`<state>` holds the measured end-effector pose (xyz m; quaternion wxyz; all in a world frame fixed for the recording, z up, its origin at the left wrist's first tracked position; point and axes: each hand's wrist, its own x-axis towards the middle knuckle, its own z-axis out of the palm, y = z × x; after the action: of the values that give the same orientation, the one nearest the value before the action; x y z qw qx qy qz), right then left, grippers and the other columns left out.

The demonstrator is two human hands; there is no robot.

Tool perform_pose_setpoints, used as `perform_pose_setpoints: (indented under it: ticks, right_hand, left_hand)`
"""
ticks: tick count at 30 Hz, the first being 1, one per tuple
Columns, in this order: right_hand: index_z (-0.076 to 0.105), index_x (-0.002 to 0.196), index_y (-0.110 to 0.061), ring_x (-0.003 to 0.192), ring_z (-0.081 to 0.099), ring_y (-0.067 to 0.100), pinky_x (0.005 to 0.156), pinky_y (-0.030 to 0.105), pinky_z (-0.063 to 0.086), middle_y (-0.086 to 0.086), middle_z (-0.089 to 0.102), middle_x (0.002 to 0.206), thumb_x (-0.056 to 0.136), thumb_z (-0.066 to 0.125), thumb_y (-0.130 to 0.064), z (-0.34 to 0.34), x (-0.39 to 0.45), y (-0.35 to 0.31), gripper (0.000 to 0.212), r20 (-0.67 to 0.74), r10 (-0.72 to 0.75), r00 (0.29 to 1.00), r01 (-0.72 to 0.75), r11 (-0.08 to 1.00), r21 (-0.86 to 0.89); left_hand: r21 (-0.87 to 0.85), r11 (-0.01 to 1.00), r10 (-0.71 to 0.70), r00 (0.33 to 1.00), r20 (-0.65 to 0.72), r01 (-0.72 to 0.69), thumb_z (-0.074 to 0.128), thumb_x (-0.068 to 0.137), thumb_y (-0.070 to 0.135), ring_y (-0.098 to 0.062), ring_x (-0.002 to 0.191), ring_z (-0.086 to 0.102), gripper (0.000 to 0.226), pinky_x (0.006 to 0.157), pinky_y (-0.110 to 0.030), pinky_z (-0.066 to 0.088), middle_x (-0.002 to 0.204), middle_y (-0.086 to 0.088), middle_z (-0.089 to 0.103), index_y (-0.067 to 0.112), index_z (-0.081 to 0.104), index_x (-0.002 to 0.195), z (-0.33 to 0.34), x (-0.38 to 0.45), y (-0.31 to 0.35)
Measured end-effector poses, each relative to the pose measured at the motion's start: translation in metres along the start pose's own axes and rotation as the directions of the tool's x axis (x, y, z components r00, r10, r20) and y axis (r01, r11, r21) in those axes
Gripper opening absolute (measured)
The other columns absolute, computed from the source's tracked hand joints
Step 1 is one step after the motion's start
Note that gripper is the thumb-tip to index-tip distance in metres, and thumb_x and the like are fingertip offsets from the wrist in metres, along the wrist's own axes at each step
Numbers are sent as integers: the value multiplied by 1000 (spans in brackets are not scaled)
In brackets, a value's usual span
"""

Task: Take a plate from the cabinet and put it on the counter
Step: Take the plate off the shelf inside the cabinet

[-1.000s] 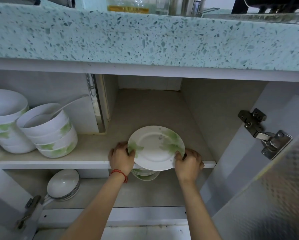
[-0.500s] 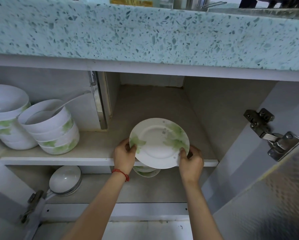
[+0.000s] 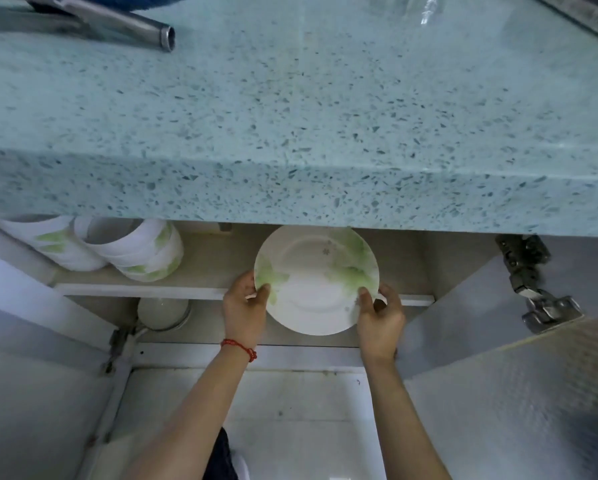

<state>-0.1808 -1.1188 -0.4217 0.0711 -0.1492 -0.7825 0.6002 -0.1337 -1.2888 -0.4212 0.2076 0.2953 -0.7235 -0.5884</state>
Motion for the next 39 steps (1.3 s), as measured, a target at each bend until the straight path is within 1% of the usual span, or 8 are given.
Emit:
perform_pose_setpoints:
  ticks: [3, 7, 14, 18, 20, 23, 34, 39]
  right_hand:
    - [59, 103, 1, 64, 57, 8, 56, 3, 41, 1, 60, 71, 84, 61, -10, -12, -15, -8, 22, 22, 30, 999, -29, 999, -27]
    - [59, 104, -1, 79, 63, 24, 72, 30, 48, 11, 67, 86, 85, 61, -11, -33, -41, -18, 22, 61, 86, 994, -84, 995, -46]
    - [57, 106, -1, 81, 61, 23, 75, 30, 47, 5, 63, 83, 85, 61, -8, -79, -88, -41, 23, 69, 181, 981, -173, 979, -105]
    - [56, 110, 0, 84, 64, 29, 81, 41, 51, 4, 65, 80, 84, 62, -11, -106, -114, -48, 29, 65, 240, 969, -228, 962, -154]
    - [55, 112, 2, 86, 65, 31, 84, 43, 51, 7, 65, 83, 84, 62, -12, -121, -126, -56, 32, 72, 260, 963, -244, 953, -182]
    - [54, 113, 2, 83, 64, 29, 82, 41, 51, 8, 64, 81, 86, 61, -12, -142, -144, -76, 32, 85, 281, 956, -261, 946, -194]
    - [55, 106, -12, 70, 55, 19, 63, 21, 44, 1, 59, 72, 88, 57, -14, -208, -186, -162, 18, 49, 389, 920, -380, 915, -136]
    - [54, 102, -20, 66, 59, -6, 58, 6, 45, -12, 63, 77, 88, 57, -13, -224, -193, -197, 16, -10, 383, 924, -382, 920, -87]
  left_hand:
    - [5, 1000, -27, 1000, -1, 27, 56, 79, -11, 17, 65, 58, 19, 60, 0, 44, 77, 11, 60, -4, 63, 95, -10, -14, 10]
    - [67, 997, -50, 999, 20, 49, 55, 79, -12, 16, 67, 59, 20, 60, 0, 43, 78, 10, 61, -3, 63, 95, -26, -38, 25]
    - [138, 975, -174, 984, -28, 176, 59, 77, -9, -19, 75, 59, 20, 56, 1, 43, 85, -6, 62, 1, 63, 94, -51, -93, 52]
    - [153, 961, -227, 973, -26, 228, 57, 78, -10, 0, 71, 61, 23, 58, 1, 44, 83, -2, 62, 3, 63, 97, -67, -129, 76]
    - [168, 951, -258, 966, -34, 260, 58, 78, -9, -5, 75, 60, 24, 59, 1, 44, 85, -3, 62, 3, 63, 98, -76, -148, 87]
    - [174, 942, -283, 958, -42, 286, 59, 78, -8, -20, 81, 59, 24, 60, 0, 45, 89, -6, 62, 2, 63, 100, -88, -173, 106]
    - [206, 939, -287, 958, 26, 275, 62, 77, -6, -22, 83, 59, 25, 60, -1, 46, 94, -11, 63, 2, 60, 101, -113, -220, 188]
    - [209, 952, -250, 963, 101, 225, 62, 78, -5, -16, 80, 59, 26, 60, -1, 46, 94, -10, 63, 1, 60, 103, -118, -219, 227]
